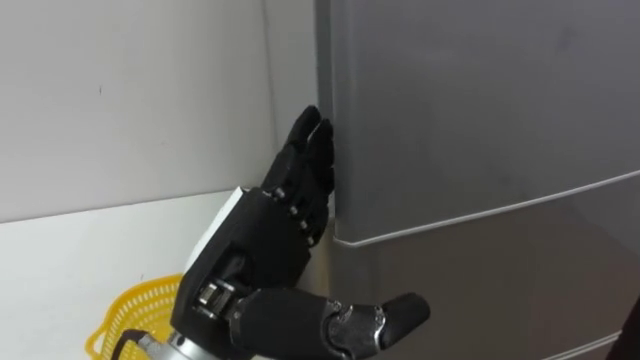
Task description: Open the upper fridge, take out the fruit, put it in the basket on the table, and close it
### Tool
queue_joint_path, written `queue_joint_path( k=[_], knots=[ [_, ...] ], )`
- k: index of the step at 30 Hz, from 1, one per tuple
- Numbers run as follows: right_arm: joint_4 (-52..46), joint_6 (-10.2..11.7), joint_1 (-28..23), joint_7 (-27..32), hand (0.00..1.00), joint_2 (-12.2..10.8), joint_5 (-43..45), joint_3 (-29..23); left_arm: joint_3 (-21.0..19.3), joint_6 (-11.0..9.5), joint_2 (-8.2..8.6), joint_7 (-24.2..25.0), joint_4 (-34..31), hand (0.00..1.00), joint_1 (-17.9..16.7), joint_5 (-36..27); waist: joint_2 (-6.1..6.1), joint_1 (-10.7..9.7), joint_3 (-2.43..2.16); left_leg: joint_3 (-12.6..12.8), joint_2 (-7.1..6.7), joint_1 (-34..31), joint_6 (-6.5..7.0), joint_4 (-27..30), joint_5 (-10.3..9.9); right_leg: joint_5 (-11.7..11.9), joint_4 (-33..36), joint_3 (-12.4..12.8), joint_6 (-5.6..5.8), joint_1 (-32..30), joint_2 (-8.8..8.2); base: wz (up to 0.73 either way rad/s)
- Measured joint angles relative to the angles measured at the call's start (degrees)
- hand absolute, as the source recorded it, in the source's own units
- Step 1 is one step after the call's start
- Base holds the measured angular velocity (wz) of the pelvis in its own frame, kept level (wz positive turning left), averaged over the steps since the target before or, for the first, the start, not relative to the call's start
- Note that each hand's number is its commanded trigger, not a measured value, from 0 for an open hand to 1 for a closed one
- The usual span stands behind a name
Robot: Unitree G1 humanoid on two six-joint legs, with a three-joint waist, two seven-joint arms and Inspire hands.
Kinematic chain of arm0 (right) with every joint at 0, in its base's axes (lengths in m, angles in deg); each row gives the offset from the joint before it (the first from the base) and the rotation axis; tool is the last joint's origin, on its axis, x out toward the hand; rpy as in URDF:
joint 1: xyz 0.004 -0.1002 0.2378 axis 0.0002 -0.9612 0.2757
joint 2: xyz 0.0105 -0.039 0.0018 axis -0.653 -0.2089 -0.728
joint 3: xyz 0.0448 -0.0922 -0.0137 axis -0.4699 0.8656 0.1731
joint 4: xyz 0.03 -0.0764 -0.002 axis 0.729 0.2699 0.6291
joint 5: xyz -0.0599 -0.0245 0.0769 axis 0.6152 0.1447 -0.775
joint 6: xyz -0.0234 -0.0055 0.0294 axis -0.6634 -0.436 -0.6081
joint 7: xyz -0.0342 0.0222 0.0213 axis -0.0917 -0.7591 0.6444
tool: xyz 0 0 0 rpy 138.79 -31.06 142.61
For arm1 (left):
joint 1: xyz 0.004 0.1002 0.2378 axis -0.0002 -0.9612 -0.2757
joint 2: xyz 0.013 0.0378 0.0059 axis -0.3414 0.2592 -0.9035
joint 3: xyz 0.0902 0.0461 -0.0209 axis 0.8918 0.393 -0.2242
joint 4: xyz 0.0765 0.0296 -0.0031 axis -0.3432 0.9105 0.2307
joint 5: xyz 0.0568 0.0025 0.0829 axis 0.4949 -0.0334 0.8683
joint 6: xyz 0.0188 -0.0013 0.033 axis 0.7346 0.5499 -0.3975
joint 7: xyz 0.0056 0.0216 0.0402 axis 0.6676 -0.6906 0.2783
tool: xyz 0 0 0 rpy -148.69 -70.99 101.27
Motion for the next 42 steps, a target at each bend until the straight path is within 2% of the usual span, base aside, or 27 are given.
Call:
queue_joint_path(
  k=[5, 11, 19, 24, 42],
  knots=[
    [-0.4, 0.0, 0.0, -0.1, 0.0, 0.0, 0.3, 0.3, 0.1, 0.1, -0.68, 0.6, -0.1, 0.0, 0.0, -2.2, -0.11, 0.0, -0.21, 0.1, -0.01, 0.0, 0.0, 0.1, 0.0, 0.1, 0.0, 0.0, 0.05, 0.0, -0.02, 0.0],
    [-0.5, 0.1, -0.1, -1.0, 0.0, 0.8, 0.7, -0.1, 0.0, 0.1, -1.91, 1.1, -0.1, 0.0, 0.0, -3.1, 0.42, -0.3, -0.58, 0.1, -0.08, 0.0, 0.0, 0.5, 0.0, 0.4, 0.0, 0.2, 0.19, 0.0, -0.13, 0.0],
    [-0.4, 0.2, -0.2, -1.8, 0.0, 1.2, 0.9, -0.5, -0.2, 0.2, -2.25, 2.5, 0.0, 0.0, 0.0, -3.1, 0.42, -0.3, -0.55, 0.3, -0.04, 0.3, 0.12, 0.5, 0.1, 0.7, 0.0, 0.4, 0.19, 0.1, -0.02, 0.0],
    [-0.4, 0.2, -0.1, -2.3, 0.0, 1.2, 2.7, -0.4, -0.3, 0.2, -2.27, 2.6, -0.1, 0.0, 0.0, -3.1, 0.87, 0.0, -0.3, 0.9, -0.13, 0.1, 0.24, 0.5, 0.1, 0.8, 0.0, 1.4, 0.29, -0.2, 0.09, -0.04],
    [-0.5, 0.8, 0.2, -3.5, 0.0, 1.2, 4.8, -0.4, -0.1, 0.1, -2.26, 2.6, -0.1, 0.0, 0.7, -2.9, 0.75, 0.0, -0.26, 1.7, -0.16, 0.2, 0.24, 0.2, 0.1, 0.9, -0.1, 1.9, 0.47, -0.1, 0.03, -0.01]
  ],
)
